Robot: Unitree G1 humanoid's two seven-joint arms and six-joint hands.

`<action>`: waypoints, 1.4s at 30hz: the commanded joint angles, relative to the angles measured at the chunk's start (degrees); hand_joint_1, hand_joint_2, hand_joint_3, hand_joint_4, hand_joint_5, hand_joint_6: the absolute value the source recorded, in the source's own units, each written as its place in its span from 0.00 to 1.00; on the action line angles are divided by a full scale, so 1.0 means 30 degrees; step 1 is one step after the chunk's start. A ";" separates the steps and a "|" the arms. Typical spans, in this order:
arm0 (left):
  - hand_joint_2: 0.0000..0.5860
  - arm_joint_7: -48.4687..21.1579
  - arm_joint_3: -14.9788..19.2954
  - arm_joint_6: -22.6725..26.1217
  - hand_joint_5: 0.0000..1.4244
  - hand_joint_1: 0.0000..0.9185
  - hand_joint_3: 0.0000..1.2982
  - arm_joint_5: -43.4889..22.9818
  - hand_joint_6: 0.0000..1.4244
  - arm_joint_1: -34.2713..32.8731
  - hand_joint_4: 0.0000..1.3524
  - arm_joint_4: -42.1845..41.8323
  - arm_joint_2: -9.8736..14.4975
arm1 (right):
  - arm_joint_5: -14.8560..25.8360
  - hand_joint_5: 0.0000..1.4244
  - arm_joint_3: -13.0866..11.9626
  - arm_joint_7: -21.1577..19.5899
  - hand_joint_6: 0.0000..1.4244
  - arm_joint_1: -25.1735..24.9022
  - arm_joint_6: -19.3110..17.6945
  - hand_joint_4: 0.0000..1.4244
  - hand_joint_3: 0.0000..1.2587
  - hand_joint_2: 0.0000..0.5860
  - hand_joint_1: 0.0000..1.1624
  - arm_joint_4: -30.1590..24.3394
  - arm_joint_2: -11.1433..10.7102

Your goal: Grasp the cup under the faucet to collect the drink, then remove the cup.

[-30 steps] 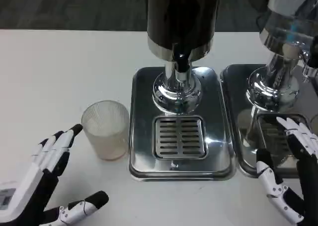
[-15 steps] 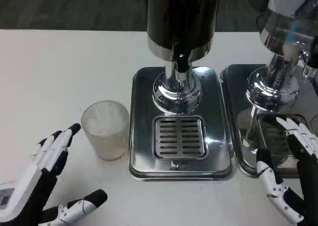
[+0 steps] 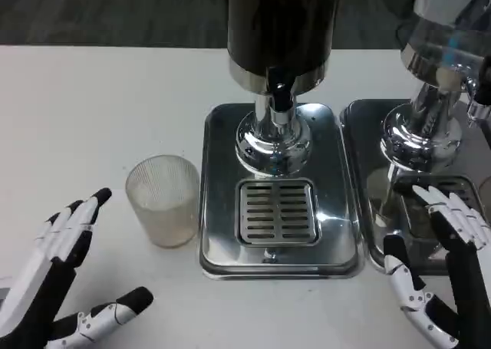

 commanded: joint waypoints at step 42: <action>0.01 0.1124 -0.2717 -0.2528 0.05 0.07 0.00 -0.1422 0.14 -0.9990 0.00 1.2267 -0.0449 | 0.0101 0.09 0.0141 -0.0565 0.08 0.1299 0.0053 0.13 0.22 0.73 0.25 -0.0686 0.1153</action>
